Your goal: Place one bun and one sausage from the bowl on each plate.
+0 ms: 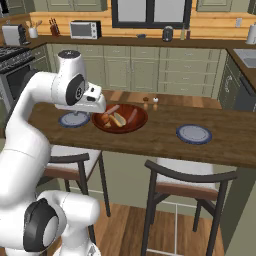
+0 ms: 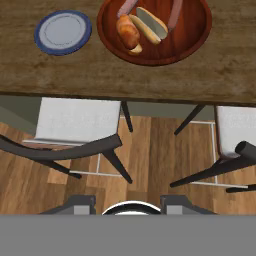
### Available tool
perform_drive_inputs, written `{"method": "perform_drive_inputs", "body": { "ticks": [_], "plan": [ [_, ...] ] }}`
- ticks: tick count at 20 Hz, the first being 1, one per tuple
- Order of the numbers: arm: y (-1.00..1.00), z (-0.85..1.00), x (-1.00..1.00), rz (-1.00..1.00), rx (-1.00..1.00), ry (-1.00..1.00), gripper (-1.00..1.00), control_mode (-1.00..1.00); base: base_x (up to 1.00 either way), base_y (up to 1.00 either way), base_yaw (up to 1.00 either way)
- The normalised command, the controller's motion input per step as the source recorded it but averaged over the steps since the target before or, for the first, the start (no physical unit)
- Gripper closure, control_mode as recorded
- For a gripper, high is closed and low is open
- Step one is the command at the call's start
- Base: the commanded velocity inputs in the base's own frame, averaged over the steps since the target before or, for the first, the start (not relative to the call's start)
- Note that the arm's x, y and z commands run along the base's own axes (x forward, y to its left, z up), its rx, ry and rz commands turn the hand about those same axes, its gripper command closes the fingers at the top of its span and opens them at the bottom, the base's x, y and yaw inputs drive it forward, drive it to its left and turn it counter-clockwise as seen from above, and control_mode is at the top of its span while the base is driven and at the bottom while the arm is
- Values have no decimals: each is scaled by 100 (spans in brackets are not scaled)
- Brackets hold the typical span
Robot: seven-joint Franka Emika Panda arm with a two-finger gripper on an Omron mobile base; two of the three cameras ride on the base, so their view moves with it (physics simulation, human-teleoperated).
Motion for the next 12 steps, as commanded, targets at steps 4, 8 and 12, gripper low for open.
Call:
{"method": "perform_drive_inputs", "body": {
  "ticks": [4,8,12],
  "plan": [
    [0,-11,31,0,0,3,-100,-100,0,0,0],
    [10,-17,84,7,0,12,-100,-100,0,0,0],
    [49,-29,99,7,-2,18,-100,-100,0,0,0]
  ]
}}
